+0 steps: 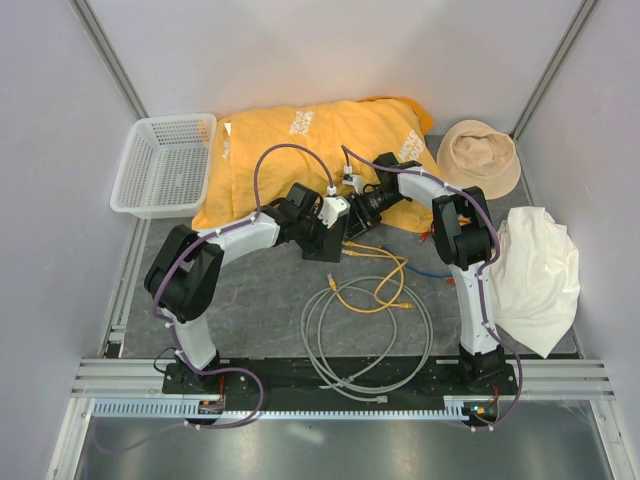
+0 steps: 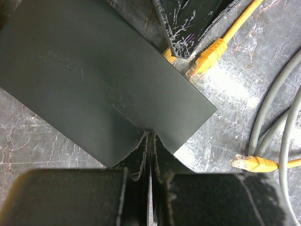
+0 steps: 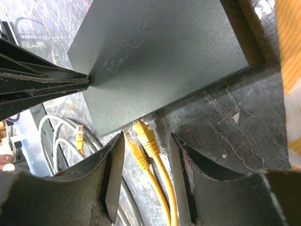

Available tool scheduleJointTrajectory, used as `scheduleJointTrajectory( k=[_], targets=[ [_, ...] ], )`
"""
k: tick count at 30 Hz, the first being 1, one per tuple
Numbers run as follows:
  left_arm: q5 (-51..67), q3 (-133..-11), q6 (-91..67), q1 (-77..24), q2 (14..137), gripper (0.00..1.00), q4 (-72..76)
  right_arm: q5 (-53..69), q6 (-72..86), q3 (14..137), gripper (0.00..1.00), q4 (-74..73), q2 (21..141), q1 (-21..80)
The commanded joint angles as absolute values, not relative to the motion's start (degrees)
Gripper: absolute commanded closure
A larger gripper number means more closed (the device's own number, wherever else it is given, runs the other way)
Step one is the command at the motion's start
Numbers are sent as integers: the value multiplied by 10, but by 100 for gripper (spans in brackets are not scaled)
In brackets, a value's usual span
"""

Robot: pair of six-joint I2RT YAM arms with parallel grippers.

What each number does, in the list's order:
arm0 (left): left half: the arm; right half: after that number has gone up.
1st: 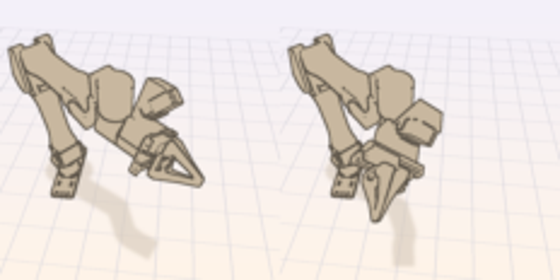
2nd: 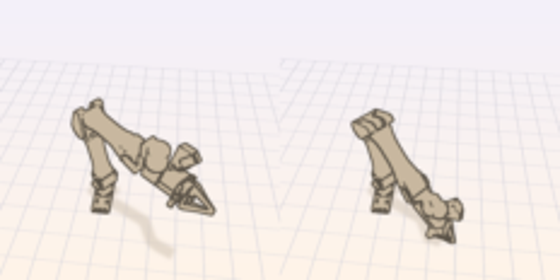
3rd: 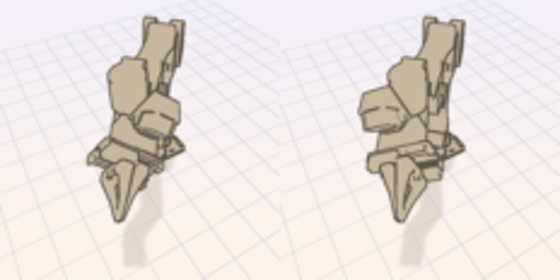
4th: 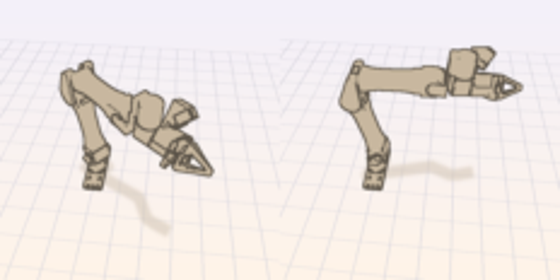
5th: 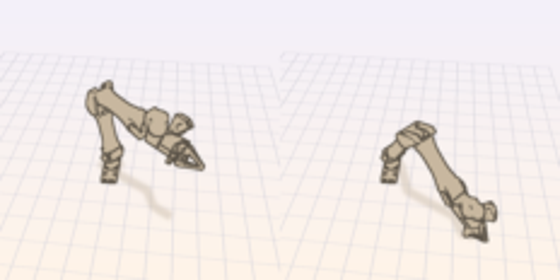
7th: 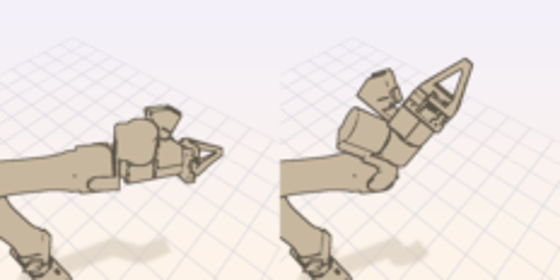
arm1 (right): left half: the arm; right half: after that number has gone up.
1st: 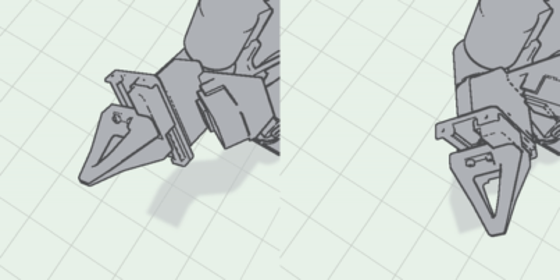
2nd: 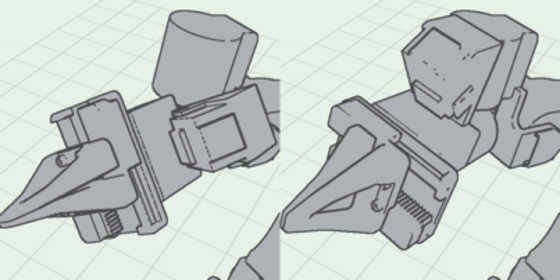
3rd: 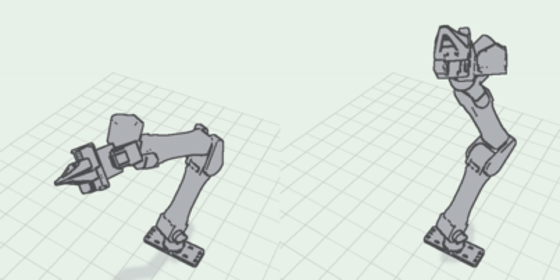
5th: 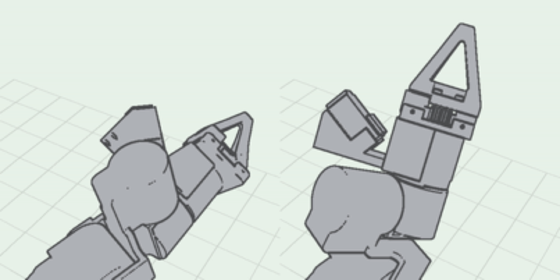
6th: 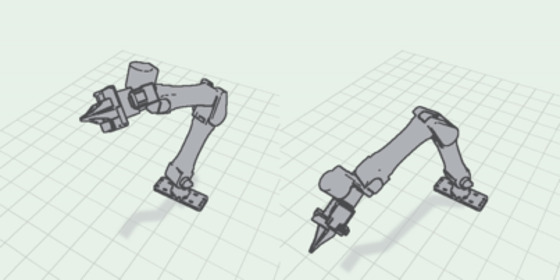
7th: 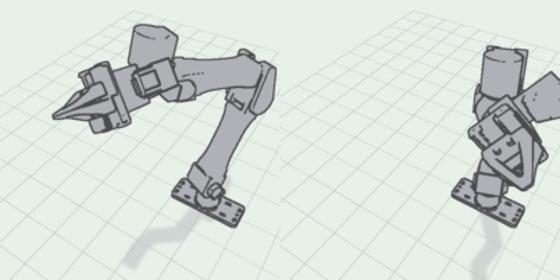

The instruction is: Pull the plug from the switch port

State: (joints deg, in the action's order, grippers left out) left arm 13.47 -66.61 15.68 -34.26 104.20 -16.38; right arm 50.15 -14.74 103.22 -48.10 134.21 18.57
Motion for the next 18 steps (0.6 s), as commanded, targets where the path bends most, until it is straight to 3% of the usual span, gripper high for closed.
scheduleJointTrajectory(
  k=[1, 18],
  targets=[
    [109, -655, 183, -345, 1062, 98, -170, 474, -134, 1041, 50, -460, 1370, 179],
    [116, -653, 176, -345, 1064, 99, -171, 446, -134, 1031, 52, -461, 1376, 188]
  ],
)
